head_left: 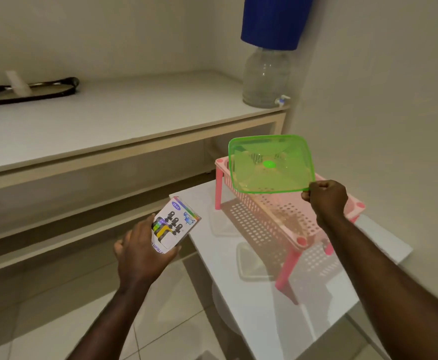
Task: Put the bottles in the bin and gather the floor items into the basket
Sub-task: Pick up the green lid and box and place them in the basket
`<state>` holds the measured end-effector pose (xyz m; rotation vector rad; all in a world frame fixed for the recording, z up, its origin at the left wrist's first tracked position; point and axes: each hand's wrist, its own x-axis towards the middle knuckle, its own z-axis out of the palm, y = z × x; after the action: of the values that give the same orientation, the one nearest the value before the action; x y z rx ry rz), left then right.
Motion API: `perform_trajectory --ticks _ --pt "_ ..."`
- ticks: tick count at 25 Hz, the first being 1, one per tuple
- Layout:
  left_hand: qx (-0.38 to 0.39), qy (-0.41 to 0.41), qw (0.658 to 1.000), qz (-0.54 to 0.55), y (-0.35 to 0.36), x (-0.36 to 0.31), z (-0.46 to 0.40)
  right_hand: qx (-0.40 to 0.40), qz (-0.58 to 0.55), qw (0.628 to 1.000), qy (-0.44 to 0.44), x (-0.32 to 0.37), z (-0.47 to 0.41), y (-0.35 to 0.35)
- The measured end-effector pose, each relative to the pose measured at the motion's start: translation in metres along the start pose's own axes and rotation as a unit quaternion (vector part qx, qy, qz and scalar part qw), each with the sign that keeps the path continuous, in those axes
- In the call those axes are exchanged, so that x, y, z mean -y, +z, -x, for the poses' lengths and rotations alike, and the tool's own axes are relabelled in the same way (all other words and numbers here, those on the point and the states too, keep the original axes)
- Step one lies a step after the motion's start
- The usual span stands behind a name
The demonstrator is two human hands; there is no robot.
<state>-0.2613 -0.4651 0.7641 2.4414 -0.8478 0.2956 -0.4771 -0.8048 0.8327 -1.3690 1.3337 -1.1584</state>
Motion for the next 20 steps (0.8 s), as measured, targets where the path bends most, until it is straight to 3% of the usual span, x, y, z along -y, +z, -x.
perform_trajectory --ticks 9,20 --pt "-0.016 -0.088 0.995 -0.033 0.066 -0.086 -0.027 0.111 0.103 0.988 0.007 -0.044 -0.155 0.055" --pt "-0.046 -0.168 0.980 -0.091 0.068 -0.103 -0.015 0.215 0.190 0.957 0.037 -0.080 -0.218 0.117"
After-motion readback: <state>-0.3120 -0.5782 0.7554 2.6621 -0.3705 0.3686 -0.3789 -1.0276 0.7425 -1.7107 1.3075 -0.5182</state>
